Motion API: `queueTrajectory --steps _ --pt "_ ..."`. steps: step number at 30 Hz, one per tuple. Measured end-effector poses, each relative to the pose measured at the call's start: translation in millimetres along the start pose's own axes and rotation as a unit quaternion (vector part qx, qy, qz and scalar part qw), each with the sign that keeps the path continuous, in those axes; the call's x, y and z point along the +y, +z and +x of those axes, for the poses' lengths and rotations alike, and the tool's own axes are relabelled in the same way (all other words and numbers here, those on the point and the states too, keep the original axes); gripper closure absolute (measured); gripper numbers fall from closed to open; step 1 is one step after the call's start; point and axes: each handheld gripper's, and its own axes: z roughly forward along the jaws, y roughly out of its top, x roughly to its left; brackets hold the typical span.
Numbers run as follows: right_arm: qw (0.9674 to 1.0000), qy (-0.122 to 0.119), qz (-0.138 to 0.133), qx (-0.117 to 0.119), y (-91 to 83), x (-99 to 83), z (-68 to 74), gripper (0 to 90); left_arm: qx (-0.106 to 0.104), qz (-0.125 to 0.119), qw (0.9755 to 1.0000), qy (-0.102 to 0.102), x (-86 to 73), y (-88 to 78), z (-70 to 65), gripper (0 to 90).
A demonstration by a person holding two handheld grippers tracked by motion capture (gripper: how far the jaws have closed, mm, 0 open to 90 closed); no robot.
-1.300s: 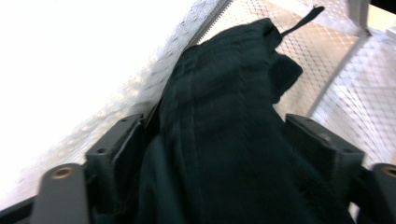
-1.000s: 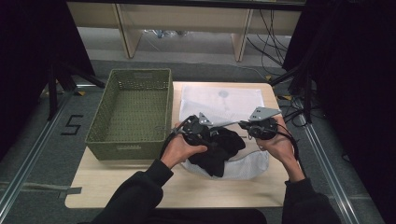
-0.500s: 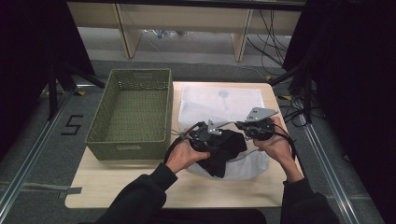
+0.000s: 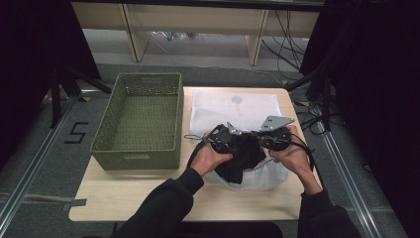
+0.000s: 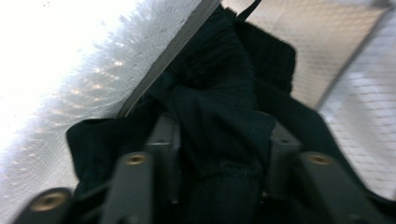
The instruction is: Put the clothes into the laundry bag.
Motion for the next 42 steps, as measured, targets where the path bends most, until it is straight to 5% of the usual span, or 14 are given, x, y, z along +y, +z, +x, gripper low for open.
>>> queueTrajectory --steps 4,9,11,15,17,22,25,28,36,40,42 --pt "1.0 0.001 -0.002 0.002 -0.7 -2.8 -3.0 90.0 0.008 -0.014 0.9999 -0.002 -3.3 -26.0 5.7 30.5" --pt "1.0 -0.001 -0.001 0.001 -0.3 -1.2 -1.3 90.0 0.04 -0.013 0.9991 0.003 -18.9 -59.6 20.9 20.6" --pt "1.0 -0.003 0.0 0.003 0.6 -0.3 -0.4 90.0 0.049 0.003 0.9988 0.007 -27.3 -58.8 25.1 18.6" --pt "1.0 0.001 0.003 0.003 1.8 0.8 1.4 90.0 0.023 0.033 0.9992 -0.007 -39.7 -37.5 29.4 18.6" --pt "1.0 -0.005 0.0 0.006 2.7 1.3 1.6 90.0 0.018 0.034 0.9992 -0.006 -40.8 -25.0 31.6 19.7" --pt "1.0 0.0 0.002 0.007 4.9 1.3 4.0 90.0 -0.011 0.019 0.999 0.038 -33.5 -18.5 13.9 63.8" --pt "0.9999 -0.011 -0.003 0.01 7.3 2.8 6.1 90.0 -0.023 0.007 0.9982 0.054 -25.7 -19.2 2.8 74.9" --pt "0.9999 -0.007 -0.005 0.015 5.4 6.2 10.6 90.0 -0.021 0.004 0.9982 0.057 -18.6 -17.2 -0.5 79.4" --pt "0.9996 -0.015 -0.017 0.015 -2.3 11.5 11.9 90.0 0.014 -0.025 0.9995 0.011 -7.4 -5.6 18.0 80.8" --pt "0.9997 -0.009 -0.018 0.014 -5.1 8.0 9.2 90.0 0.032 -0.019 0.9992 -0.011 -12.4 2.8 28.8 79.7" --pt "0.9998 -0.01 -0.012 0.014 -4.7 5.8 9.8 90.0 0.033 0.0 0.9994 -0.002 -15.8 4.8 29.0 73.2"
